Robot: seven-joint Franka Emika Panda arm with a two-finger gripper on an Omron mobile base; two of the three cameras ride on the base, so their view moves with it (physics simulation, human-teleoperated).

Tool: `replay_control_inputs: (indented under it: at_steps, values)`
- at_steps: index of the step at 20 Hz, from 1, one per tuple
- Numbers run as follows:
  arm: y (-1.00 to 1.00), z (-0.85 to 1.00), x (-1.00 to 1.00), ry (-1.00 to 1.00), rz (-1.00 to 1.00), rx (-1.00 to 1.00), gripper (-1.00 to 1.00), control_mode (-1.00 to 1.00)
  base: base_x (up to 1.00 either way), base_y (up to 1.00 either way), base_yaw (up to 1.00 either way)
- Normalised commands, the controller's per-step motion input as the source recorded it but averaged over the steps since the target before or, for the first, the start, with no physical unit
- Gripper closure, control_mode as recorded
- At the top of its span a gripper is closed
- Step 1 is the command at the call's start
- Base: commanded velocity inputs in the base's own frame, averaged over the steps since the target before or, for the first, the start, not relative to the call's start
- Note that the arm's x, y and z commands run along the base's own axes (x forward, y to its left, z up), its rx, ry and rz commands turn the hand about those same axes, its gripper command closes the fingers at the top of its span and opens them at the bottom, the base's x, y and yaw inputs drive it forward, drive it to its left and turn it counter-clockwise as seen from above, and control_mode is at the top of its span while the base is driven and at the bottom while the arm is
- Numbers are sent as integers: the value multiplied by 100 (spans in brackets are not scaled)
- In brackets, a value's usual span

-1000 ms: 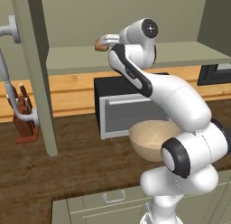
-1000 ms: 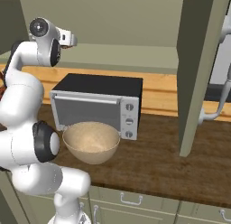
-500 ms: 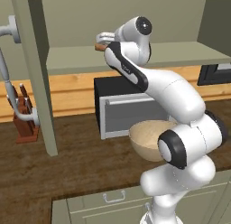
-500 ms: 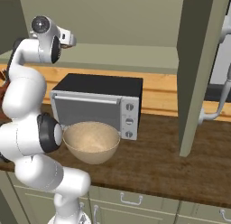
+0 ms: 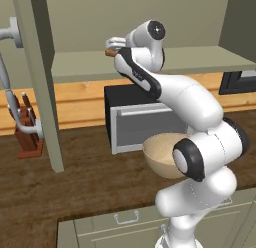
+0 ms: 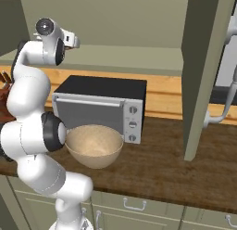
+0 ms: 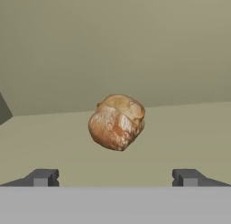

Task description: Open the cabinet, pick up the bread from the cabinet and place it in the basket. Then move the basket to the dining counter.

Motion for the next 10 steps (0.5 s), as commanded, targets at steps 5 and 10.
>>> replay_control_inputs:
  at_steps: [5,10]
  values:
    - [1,0,21,0,0,0,-100,-100,0,0,0]
    - [2,-1,16,0,0,0,-100,-100,0,0,0]
